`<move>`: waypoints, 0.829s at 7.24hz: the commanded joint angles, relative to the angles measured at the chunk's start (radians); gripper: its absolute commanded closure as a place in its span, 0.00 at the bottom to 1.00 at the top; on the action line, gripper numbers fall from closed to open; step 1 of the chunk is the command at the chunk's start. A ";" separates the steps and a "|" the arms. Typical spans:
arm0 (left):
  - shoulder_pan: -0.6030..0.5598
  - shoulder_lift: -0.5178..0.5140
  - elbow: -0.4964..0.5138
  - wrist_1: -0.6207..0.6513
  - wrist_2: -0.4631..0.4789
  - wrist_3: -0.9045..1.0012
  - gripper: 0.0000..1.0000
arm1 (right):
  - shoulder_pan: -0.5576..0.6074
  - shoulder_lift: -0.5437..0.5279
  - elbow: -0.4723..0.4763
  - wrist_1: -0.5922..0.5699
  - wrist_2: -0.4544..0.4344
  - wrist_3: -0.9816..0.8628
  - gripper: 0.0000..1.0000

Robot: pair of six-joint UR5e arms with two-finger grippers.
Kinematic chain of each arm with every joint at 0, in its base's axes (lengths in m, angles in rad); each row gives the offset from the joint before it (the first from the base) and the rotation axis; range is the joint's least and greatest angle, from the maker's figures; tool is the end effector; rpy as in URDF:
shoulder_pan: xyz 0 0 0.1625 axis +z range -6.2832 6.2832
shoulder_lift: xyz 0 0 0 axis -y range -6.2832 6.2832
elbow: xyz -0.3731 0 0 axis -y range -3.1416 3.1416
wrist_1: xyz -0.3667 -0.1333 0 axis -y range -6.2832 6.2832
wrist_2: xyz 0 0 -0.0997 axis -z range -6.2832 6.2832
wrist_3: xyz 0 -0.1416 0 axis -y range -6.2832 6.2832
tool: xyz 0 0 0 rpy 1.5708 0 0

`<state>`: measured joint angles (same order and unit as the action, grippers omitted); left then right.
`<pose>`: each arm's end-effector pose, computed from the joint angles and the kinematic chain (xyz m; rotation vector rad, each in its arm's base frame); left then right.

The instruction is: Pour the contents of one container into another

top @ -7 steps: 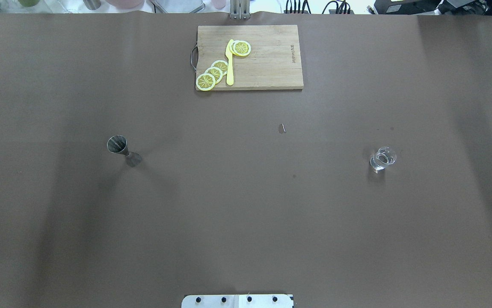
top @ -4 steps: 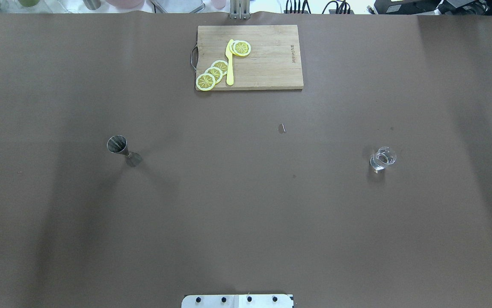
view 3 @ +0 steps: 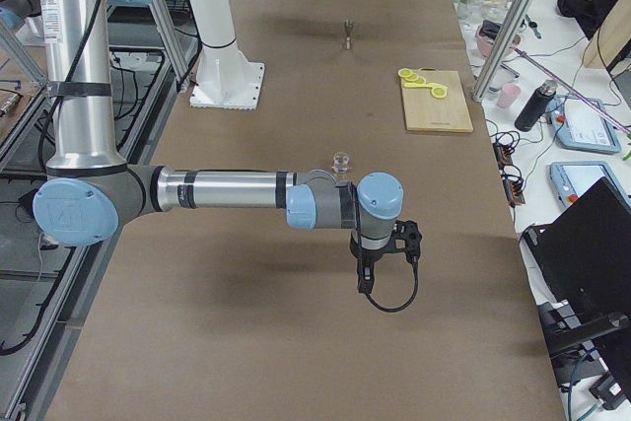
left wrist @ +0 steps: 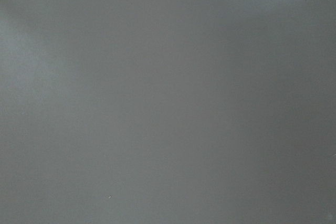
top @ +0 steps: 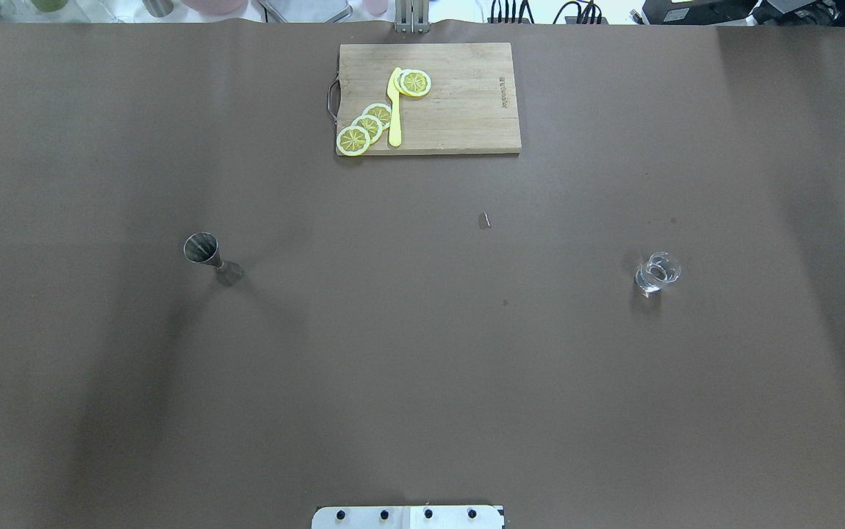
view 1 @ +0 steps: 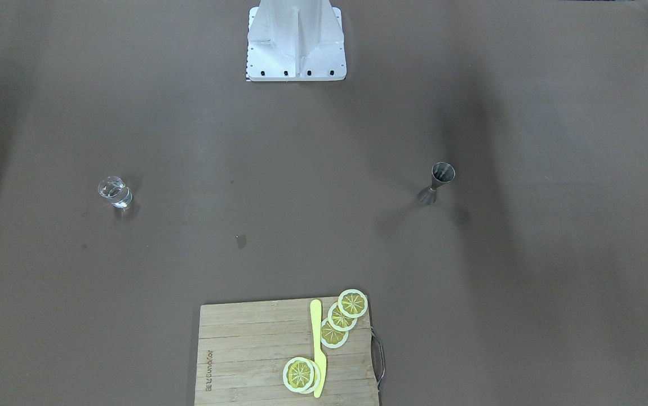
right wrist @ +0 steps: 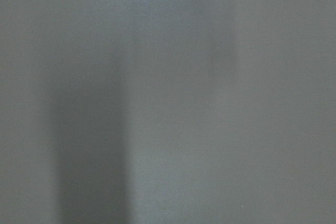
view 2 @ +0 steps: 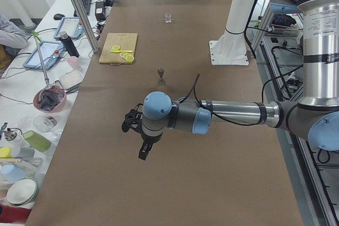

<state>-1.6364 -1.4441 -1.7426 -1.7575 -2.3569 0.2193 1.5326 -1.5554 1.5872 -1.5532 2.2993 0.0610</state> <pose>-0.0618 -0.4361 0.5905 0.3293 0.7450 0.2362 0.0208 -0.4782 0.6245 0.0110 -0.7298 0.0038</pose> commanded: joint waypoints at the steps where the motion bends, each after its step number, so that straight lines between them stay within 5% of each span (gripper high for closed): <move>1: 0.035 0.002 -0.015 -0.106 -0.002 0.000 0.01 | -0.006 0.003 0.000 -0.002 0.002 0.002 0.00; 4: 0.122 -0.009 -0.025 -0.276 -0.035 -0.001 0.01 | -0.008 0.001 -0.009 0.007 -0.008 0.000 0.00; 6: 0.322 -0.025 -0.025 -0.460 -0.006 -0.004 0.01 | -0.023 0.008 -0.009 0.007 -0.012 -0.001 0.00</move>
<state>-1.4307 -1.4608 -1.7657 -2.1018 -2.3806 0.2179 1.5189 -1.5505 1.5794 -1.5473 2.2909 0.0611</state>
